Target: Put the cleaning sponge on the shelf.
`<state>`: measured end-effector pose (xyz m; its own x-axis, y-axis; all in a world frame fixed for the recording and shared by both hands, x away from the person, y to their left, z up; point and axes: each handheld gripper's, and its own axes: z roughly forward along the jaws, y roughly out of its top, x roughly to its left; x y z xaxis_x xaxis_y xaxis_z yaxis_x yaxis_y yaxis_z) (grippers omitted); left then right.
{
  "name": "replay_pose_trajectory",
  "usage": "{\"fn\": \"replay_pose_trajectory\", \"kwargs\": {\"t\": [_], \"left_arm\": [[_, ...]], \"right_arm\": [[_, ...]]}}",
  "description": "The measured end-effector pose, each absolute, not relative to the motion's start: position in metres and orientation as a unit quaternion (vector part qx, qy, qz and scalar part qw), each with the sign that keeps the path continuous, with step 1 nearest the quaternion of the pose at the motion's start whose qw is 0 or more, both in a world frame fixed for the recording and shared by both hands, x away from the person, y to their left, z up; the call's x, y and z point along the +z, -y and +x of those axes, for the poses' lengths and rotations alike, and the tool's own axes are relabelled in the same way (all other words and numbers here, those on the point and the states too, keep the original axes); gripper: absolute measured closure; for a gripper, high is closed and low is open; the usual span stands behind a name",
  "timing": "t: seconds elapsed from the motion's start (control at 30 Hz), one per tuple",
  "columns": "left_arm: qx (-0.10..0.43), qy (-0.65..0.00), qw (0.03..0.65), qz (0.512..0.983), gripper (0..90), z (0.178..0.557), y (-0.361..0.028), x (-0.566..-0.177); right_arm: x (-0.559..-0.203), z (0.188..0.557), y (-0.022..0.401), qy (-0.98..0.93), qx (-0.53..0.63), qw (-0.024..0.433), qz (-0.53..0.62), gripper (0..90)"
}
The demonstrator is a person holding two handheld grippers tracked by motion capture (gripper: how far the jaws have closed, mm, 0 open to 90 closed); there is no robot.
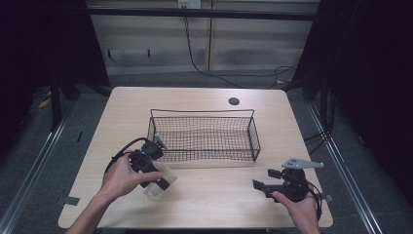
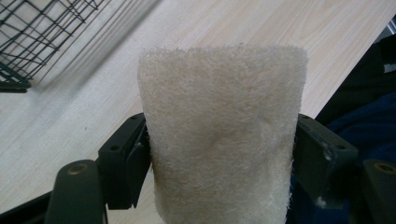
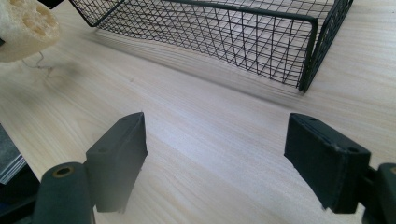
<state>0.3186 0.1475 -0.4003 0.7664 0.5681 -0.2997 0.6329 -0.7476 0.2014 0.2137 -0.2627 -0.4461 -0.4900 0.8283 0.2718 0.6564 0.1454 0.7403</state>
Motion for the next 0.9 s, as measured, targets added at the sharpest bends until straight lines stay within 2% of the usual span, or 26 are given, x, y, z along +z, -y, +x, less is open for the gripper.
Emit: {"fn": "replay_pose_trajectory", "kwargs": {"t": [0.27,0.9], "left_arm": [[-0.123,-0.324,0.163,0.924,27.2,0.320,-0.152,-0.396],[-0.115,-0.332,0.166,0.922,27.2,0.328,-0.158,-0.375]], "right_arm": [[-0.447,0.214,0.263,-0.750,0.427,0.100,0.494,20.7],[-0.447,0.214,0.263,-0.750,0.428,0.098,0.494,20.7]]}}
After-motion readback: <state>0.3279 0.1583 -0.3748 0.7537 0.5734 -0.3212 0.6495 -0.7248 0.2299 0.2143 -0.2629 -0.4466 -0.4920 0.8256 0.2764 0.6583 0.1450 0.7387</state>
